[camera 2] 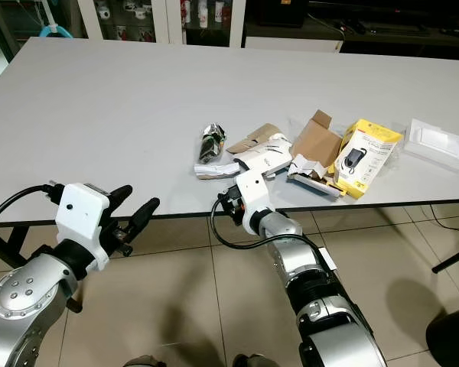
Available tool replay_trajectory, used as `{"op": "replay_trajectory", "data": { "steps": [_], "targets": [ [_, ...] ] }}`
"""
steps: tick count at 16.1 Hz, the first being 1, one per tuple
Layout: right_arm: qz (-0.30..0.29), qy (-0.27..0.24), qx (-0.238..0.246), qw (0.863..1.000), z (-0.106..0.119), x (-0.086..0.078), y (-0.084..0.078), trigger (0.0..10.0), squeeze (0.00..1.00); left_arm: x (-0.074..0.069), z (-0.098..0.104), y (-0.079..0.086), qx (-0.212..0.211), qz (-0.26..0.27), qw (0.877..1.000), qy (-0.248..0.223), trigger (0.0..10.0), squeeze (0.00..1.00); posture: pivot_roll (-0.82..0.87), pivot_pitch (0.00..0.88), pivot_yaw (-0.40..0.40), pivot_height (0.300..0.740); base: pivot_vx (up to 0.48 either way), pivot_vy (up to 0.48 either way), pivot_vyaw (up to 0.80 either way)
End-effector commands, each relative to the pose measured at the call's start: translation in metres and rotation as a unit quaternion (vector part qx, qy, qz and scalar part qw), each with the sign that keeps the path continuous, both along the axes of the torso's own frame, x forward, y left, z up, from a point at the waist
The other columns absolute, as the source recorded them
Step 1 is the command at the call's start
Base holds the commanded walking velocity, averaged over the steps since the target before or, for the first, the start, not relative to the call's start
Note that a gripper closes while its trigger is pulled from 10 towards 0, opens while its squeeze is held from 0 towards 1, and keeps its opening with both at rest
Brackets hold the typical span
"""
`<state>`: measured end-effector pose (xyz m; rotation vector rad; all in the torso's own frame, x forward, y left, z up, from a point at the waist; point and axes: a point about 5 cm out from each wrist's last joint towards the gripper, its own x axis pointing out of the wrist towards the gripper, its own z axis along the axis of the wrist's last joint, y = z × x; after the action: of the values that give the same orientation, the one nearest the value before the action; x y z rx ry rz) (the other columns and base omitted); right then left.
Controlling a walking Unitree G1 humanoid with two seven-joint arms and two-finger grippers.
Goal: Picking trash to rubbish bin
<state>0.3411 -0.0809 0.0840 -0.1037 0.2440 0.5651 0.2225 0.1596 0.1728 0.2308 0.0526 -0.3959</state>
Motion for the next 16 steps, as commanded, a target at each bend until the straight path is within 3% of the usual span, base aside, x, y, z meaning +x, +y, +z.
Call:
{"op": "replay_trajectory", "data": {
  "steps": [1,9,11,13,14,16],
  "targets": [
    [-0.007,-0.004,0.011,1.0,0.001,0.001,-0.004,0.0,0.0,-0.001,-0.002,-0.001,0.003,0.001,1.0,0.003,10.0,0.0,0.14,0.06,-0.1,0.74,0.0,0.0,0.0],
    [-0.016,-0.013,0.033,0.999,0.007,0.001,-0.005,0.0,0.0,0.003,-0.002,0.0,0.005,0.013,1.0,-0.008,10.0,0.0,0.14,0.052,-0.095,0.74,0.0,0.0,0.0],
    [-0.02,-0.02,0.065,0.997,0.015,0.003,-0.004,0.0,0.0,0.006,-0.001,0.002,0.005,0.025,1.0,-0.013,10.0,0.0,0.14,0.044,-0.092,0.74,0.0,0.0,0.0],
    [-0.005,-0.048,0.156,0.987,0.045,0.001,-0.004,0.0,0.0,0.009,0.002,0.005,0.002,0.041,0.999,-0.024,10.0,0.0,0.14,0.037,-0.094,0.74,0.0,0.0,0.0],
    [0.005,-0.076,0.23,0.97,0.073,-0.003,-0.009,0.0,0.0,0.011,0.004,0.008,-0.007,0.055,0.998,-0.034,10.0,0.0,0.14,0.033,-0.094,0.74,0.0,0.0,0.0],
    [0.01,-0.107,0.285,0.953,0.097,-0.008,-0.017,0.0,0.0,0.013,0.007,0.008,-0.02,0.065,0.997,-0.045,10.0,0.0,0.13,0.029,-0.094,0.74,0.0,0.0,0.0]
  ]
}}
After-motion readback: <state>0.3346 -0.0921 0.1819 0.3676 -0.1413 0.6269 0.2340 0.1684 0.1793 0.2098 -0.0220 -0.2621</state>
